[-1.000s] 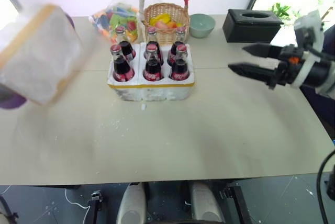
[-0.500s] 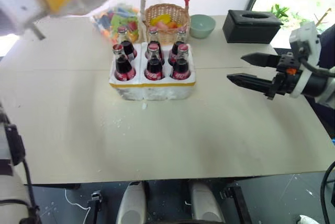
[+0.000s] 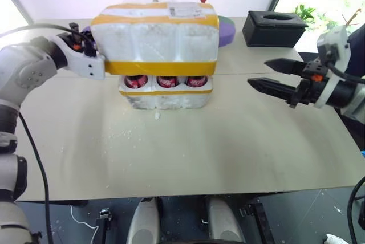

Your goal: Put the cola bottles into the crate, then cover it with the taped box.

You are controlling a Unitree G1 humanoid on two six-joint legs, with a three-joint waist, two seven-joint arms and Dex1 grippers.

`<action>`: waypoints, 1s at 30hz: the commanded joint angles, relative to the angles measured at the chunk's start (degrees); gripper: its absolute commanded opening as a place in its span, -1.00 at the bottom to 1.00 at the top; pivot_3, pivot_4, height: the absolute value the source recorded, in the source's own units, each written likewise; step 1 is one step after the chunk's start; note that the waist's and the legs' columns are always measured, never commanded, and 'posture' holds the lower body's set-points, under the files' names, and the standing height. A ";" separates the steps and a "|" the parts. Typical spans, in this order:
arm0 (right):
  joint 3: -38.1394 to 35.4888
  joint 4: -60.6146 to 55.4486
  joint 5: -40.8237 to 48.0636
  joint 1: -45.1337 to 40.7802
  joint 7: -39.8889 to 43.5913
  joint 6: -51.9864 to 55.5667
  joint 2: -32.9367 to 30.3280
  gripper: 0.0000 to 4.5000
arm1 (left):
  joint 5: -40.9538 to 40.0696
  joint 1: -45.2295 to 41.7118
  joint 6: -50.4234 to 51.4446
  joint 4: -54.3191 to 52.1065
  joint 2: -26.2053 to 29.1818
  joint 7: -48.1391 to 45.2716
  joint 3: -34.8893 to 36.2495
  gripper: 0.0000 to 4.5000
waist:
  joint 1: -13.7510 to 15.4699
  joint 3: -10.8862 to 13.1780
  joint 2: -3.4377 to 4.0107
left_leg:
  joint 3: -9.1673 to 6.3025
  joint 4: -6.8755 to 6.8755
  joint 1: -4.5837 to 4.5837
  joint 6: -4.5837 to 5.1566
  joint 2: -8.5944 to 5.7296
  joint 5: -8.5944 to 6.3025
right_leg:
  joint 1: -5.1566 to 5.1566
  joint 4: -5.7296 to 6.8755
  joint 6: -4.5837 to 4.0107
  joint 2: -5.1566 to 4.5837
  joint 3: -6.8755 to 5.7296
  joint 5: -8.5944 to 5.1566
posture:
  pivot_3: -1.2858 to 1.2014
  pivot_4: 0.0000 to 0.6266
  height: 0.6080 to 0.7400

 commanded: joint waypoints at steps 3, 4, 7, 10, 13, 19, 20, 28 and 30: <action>-2.39 -1.24 1.21 0.06 -1.27 -0.82 -0.07 1.00 | 1.12 2.95 -2.01 0.03 1.64 4.49 -0.52 -0.64 | -0.11 0.00 0.00 | 0.00 0.00 0.01 0.00 0.00 0.00 | 0.00 0.01 0.00 0.00 0.00 0.00 | 0.03 -0.52 1.00; -2.26 -1.17 1.17 0.17 -1.34 -0.95 -0.01 1.00 | 1.07 4.17 -2.19 -0.39 1.67 4.73 -0.63 -0.40 | -0.15 0.00 0.00 | 0.00 0.00 0.02 0.00 0.00 0.00 | 0.00 0.01 0.00 0.00 0.00 0.00 | 0.03 -0.52 1.00; -2.05 -0.99 0.97 0.53 -1.32 -1.24 -0.02 1.00 | -1.15 7.89 -2.56 -2.23 1.96 4.45 0.16 0.21 | -0.15 -0.01 0.02 | 0.01 -0.01 0.03 0.01 0.01 0.00 | -0.01 0.02 0.00 0.00 0.00 0.00 | 0.03 -0.52 1.00; -2.07 -0.40 0.50 1.02 -1.06 -1.61 -0.25 1.00 | -5.25 14.16 -2.75 -6.73 3.23 3.59 2.81 0.21 | -0.09 -0.01 0.02 | 0.01 -0.01 0.02 0.01 0.01 0.00 | -0.01 0.03 -0.01 0.00 0.00 0.00 | 0.03 -0.52 1.00; -2.10 0.09 0.40 1.45 -1.14 -1.85 -0.06 1.00 | -6.89 20.54 -2.08 -12.21 5.41 4.64 6.29 0.21 | -0.18 -0.02 0.03 | 0.02 -0.01 0.03 0.01 0.02 -0.01 | 0.00 0.02 -0.01 -0.03 0.02 0.00 | 0.03 -0.52 1.00; -1.71 0.10 -0.20 2.86 -0.46 -2.59 0.35 1.00 | -33.53 40.48 5.42 -21.74 6.53 -7.00 17.16 0.21 | -0.24 -0.03 0.05 | 0.03 -0.02 0.06 0.01 0.03 -0.01 | 0.00 0.04 -0.02 -0.05 0.03 -0.01 | 0.03 -0.52 1.00; -1.67 0.30 -0.47 3.17 -0.09 -2.86 0.23 1.00 | -40.70 44.09 10.91 -23.74 6.12 -11.48 19.37 0.21 | -0.26 -0.03 0.05 | 0.04 -0.02 0.09 0.01 0.04 -0.01 | 0.00 0.07 -0.03 -0.06 0.05 -0.02 | 0.03 -0.52 1.00; 0.45 5.37 -4.96 2.63 4.82 -6.96 -1.23 1.00 | -102.50 56.92 81.79 -36.04 13.36 -48.96 47.48 0.21 | -0.06 0.01 0.00 | -0.06 -0.01 0.12 -0.01 0.06 -0.01 | 0.09 0.02 -0.21 -0.01 -0.02 -0.13 | 0.03 -0.52 1.00; 0.57 6.71 -5.01 1.09 6.04 -7.25 -1.42 1.00 | -103.45 54.91 86.97 -33.48 16.63 -53.76 49.76 0.21 | -0.06 -0.01 0.08 | -0.04 0.00 0.13 -0.01 0.01 -0.01 | 0.15 -0.08 -0.25 -0.02 -0.01 -0.15 | 0.03 -0.52 1.00</action>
